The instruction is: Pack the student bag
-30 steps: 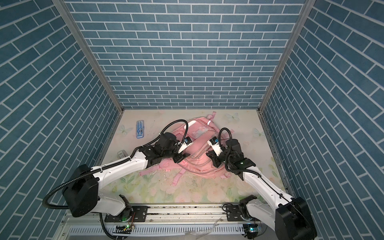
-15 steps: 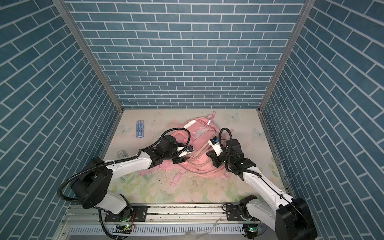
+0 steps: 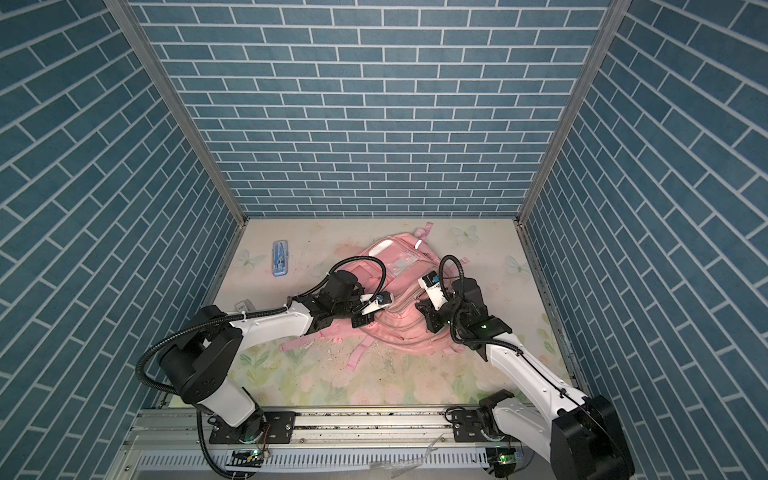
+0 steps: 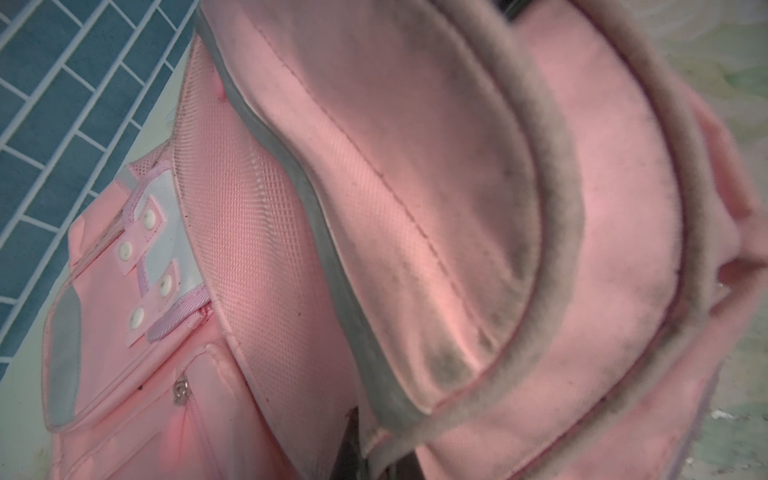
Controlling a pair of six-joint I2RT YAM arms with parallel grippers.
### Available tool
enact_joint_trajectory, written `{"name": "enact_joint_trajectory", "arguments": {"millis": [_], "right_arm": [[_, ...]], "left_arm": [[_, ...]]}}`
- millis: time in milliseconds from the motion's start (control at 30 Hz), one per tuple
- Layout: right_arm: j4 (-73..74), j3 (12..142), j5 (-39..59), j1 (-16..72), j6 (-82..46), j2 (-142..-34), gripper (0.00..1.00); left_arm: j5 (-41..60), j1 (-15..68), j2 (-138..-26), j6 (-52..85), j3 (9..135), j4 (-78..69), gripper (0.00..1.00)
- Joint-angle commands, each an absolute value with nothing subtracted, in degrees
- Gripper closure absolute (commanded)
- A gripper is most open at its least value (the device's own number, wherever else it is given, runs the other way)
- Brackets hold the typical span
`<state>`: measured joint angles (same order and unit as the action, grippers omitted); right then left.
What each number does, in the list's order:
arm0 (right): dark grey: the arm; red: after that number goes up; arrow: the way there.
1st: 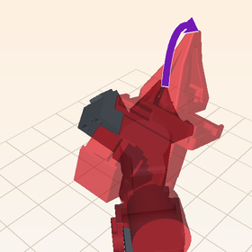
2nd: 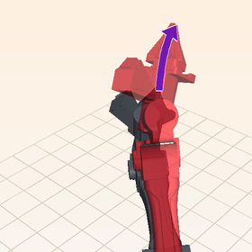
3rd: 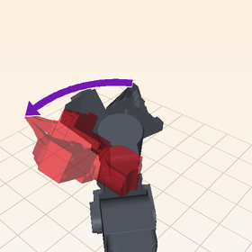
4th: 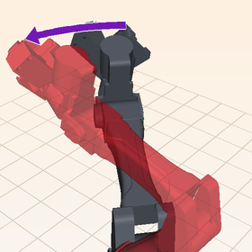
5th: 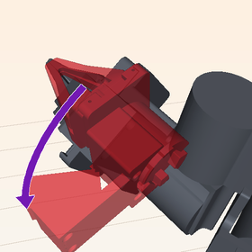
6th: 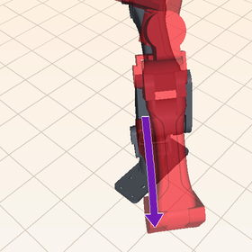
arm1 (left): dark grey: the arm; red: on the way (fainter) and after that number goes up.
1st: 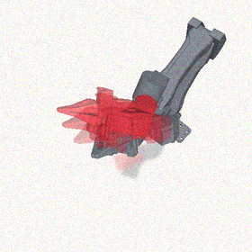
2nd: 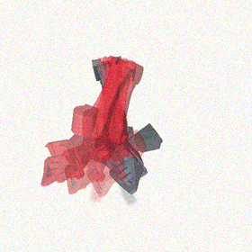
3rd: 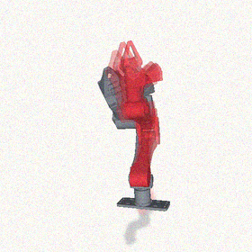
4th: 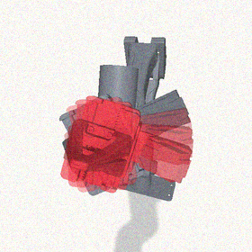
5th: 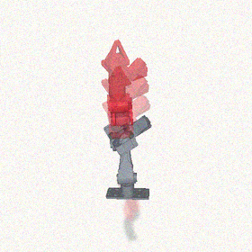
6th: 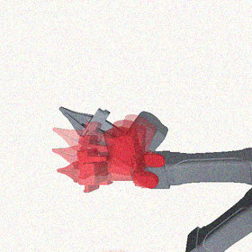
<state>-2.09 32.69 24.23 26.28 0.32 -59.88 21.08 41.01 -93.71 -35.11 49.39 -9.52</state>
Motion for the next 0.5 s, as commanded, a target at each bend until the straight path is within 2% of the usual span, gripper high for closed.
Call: {"name": "enact_joint_trajectory", "arguments": {"millis": [0, 267, 467], "right_arm": [[-0.9, 34.9, 23.0, 26.5, -1.1, -60.5, 1.0], [5.3, 33.8, 23.2, 35.3, 0.0, -61.0, 1.0], [5.2, 33.4, 18.5, 36.3, -0.8, -61.5, 1.0]], "left_arm": [[19.4, 41.1, -93.4, -25.9, 52.5, -8.7, 1.0], [19.0, 39.5, -99.0, -11.6, 62.2, -1.6, 1.0], [21.4, 40.6, -98.7, -5.1, 64.8, 0.8, 1.0]]}}
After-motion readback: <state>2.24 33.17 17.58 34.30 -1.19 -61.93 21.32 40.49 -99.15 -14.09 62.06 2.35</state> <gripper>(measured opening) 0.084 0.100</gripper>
